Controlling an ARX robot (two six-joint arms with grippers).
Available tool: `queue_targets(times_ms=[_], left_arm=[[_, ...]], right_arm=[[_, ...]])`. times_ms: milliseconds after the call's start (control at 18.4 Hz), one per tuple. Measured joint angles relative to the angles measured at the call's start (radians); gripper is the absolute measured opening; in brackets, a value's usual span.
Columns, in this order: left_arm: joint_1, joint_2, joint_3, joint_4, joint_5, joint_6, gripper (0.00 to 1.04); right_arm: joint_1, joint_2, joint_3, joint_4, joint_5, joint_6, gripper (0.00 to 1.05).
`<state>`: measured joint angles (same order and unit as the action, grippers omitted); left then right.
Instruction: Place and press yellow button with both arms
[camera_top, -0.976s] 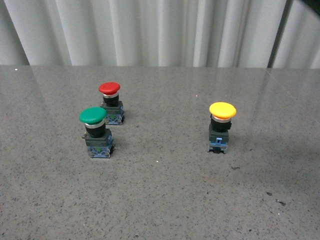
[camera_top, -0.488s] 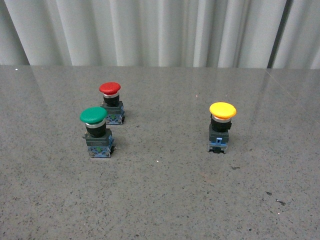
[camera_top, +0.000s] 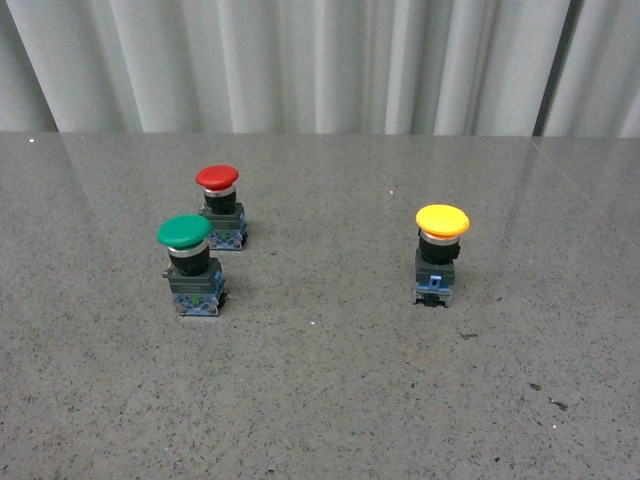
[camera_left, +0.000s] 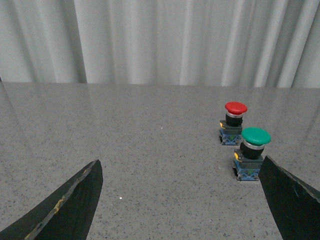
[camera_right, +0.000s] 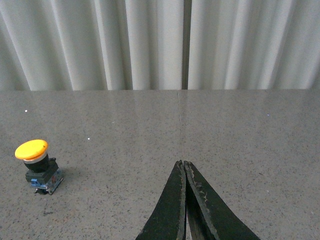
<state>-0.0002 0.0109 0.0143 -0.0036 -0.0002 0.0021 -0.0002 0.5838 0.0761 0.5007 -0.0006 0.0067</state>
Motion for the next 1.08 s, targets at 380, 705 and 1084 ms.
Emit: queue_targets(times_ms=[380, 705, 1084], left_arm=[[0.0, 0.0, 0.0, 0.0, 0.0, 0.0, 0.98], [0.0, 0.0, 0.0, 0.0, 0.0, 0.0, 0.98], [0.0, 0.0, 0.0, 0.0, 0.0, 0.0, 0.98]], right_arm=[[0.0, -0.145, -0.04, -0.097, 0.0, 0.0, 0.02], [0.0, -0.248, -0.064, -0.156, 0.0, 0.0, 0.02], [0.0, -0.38, -0.064, -0.298, 0.0, 0.0, 0.02]])
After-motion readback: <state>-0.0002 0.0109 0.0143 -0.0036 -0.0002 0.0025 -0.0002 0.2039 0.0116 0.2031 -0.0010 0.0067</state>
